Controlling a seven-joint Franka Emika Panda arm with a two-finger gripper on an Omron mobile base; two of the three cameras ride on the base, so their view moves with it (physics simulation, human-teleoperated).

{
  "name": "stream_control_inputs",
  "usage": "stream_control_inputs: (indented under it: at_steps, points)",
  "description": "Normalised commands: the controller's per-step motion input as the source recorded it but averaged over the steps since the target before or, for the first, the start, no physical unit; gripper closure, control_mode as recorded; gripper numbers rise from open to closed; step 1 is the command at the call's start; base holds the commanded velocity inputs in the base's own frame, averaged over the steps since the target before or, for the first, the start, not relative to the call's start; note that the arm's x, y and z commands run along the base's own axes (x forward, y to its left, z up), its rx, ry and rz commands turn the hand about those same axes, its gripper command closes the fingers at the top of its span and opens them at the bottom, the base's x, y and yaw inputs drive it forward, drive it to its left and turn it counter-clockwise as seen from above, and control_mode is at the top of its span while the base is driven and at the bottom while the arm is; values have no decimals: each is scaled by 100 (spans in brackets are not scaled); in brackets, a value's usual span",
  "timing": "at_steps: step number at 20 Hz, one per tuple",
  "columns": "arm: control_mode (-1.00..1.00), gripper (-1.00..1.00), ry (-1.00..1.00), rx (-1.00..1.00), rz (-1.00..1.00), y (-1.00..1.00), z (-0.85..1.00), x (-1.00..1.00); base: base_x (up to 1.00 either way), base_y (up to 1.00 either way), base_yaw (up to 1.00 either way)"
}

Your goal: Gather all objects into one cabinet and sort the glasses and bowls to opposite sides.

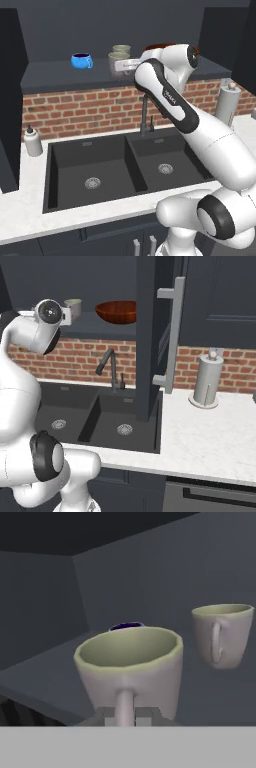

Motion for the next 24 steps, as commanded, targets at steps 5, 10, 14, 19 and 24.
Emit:
stream_control_inputs:
  at_steps: [5,10,14,19,24]
  points:
    - [-100,100,1,0,0,0,0,1,0,0,0]
    - [-100,100,-9,0,0,5,-17,17,0,0,0]
    - [-100,100,-20,0,0,15,-33,37,0,0,0]
    - [-100,100,-8,0,-1,19,-19,34,0,0,0]
    - [-100,100,0,2,-3,9,0,48,0,0,0]
